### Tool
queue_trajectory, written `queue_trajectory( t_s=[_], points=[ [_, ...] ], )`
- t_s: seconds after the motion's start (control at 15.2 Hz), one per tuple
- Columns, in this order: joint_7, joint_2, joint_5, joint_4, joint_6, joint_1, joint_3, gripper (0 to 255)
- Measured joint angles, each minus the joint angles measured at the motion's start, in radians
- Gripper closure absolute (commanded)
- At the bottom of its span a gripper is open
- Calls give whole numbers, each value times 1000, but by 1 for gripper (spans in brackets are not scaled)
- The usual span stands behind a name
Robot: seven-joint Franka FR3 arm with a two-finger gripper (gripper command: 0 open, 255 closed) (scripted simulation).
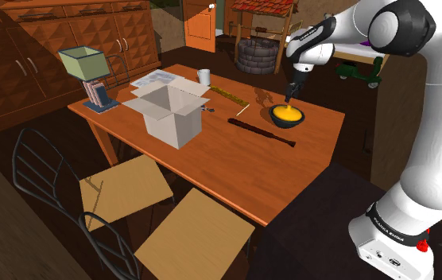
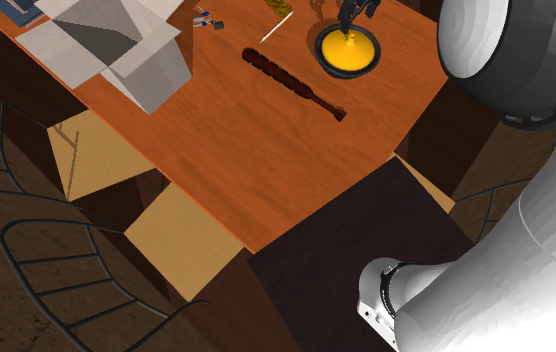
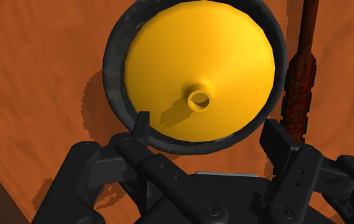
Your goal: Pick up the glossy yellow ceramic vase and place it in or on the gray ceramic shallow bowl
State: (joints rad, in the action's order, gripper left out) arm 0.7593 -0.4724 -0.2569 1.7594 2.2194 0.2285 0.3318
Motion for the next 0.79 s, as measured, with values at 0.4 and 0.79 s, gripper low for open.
queue_trajectory(
  t_s=[0.4,0.79],
  points=[
    [-17,57,27,-31,-83,-6,15,0],
    [-19,64,31,-37,-98,-7,17,0]
  ],
)
